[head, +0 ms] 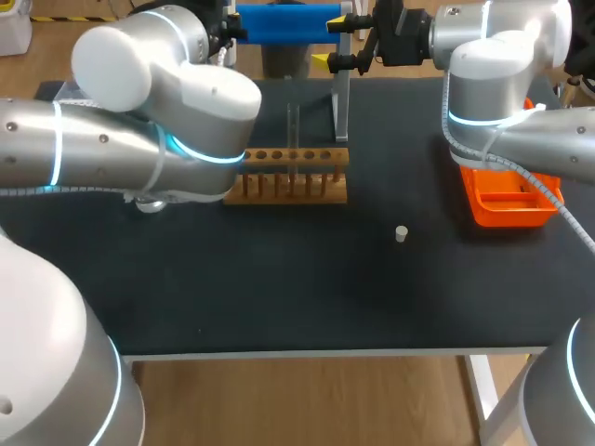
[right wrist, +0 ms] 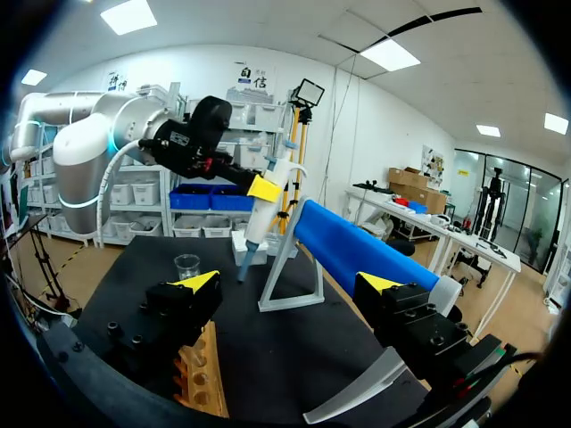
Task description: Invert the test tube, pick up the pipette, mount the tip to pipette, aspirate from beaker and dispense into the tube, eject the tip, return the pipette, and cap with the stopper.
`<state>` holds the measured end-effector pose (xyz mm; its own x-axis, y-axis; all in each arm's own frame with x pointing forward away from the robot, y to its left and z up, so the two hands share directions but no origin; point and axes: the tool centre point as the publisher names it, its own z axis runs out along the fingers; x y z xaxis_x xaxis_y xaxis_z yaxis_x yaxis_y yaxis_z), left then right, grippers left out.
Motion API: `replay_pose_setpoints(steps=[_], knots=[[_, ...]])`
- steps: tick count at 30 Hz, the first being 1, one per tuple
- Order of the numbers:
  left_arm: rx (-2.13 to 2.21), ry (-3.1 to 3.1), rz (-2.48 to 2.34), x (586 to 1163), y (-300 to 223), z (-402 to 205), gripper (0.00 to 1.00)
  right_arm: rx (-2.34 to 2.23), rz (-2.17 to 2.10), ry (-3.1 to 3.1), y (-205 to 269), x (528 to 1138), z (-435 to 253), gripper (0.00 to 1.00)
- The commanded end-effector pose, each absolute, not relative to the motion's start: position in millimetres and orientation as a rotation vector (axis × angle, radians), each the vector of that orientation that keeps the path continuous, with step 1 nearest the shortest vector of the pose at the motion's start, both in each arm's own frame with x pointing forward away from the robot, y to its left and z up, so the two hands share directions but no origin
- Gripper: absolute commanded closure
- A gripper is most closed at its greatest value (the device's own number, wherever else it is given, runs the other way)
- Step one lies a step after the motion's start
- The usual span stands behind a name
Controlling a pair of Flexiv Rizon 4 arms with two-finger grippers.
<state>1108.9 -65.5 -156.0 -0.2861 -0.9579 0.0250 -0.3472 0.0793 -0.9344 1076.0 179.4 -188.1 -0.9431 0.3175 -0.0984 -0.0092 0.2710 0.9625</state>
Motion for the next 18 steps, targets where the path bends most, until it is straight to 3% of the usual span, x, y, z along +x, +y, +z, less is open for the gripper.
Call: replay_pose_setpoints(steps=[1,18], knots=[[-1.321,1.743,-1.169,1120.5,-67.5,-155.7,1.00,0.286,1.723,2.267,179.5,1074.8,-188.8,0.00],[-1.397,1.743,-1.095,1139.4,-58.8,-169.5,1.00,0.286,1.723,2.267,179.5,1074.8,-188.8,0.00]])
